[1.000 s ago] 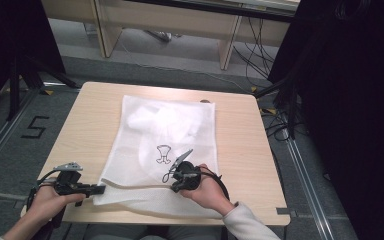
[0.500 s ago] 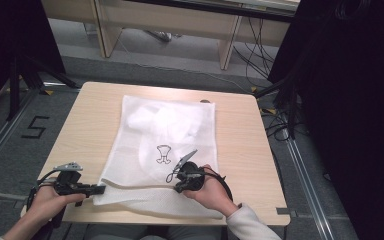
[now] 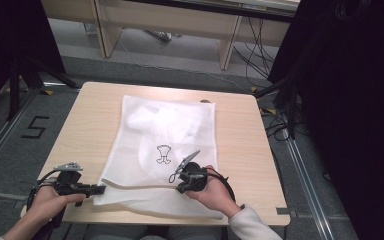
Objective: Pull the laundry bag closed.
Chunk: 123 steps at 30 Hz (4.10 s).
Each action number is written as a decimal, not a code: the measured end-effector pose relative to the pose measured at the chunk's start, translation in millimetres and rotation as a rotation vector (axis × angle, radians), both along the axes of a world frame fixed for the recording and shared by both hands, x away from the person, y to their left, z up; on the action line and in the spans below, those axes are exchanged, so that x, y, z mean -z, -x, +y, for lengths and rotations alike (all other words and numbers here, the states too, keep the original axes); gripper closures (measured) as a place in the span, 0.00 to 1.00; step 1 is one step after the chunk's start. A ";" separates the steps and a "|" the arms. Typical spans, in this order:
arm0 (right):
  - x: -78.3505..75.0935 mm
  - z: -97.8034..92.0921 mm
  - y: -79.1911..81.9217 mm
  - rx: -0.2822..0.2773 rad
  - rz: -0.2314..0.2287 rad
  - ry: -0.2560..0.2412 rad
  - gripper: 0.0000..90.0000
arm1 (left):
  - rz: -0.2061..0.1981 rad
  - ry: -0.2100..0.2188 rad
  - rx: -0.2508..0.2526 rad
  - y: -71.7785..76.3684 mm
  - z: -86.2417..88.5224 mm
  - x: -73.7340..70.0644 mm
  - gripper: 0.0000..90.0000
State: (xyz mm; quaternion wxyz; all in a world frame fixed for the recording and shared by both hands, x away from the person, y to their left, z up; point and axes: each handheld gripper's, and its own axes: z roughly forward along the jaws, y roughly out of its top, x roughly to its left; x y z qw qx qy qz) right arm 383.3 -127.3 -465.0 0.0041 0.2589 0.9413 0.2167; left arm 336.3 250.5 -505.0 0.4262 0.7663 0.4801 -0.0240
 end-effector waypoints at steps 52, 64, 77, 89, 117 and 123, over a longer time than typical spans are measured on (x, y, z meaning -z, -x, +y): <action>-0.2 -23.8 3.1 0.050 0.014 0.001 0.92 | -0.002 -0.002 -0.005 0.2 -0.9 0.0 0.95; 0.3 -31.7 4.2 0.051 0.015 0.005 0.92 | -0.001 0.003 -0.007 0.2 -1.0 -0.2 0.95; -0.8 -34.5 5.8 0.059 0.018 -0.001 0.92 | 0.000 0.011 0.000 0.1 -0.3 -0.3 0.95; -2.1 -38.5 6.0 0.054 0.020 0.010 0.92 | -0.002 0.008 0.000 0.1 0.5 -0.3 0.95; -5.9 -45.7 8.0 0.053 0.015 0.014 0.92 | -0.005 0.012 0.001 0.4 1.1 -0.9 0.95; -6.7 -49.4 8.8 0.073 0.018 0.021 0.92 | -0.005 0.013 0.001 0.3 1.3 -0.8 0.95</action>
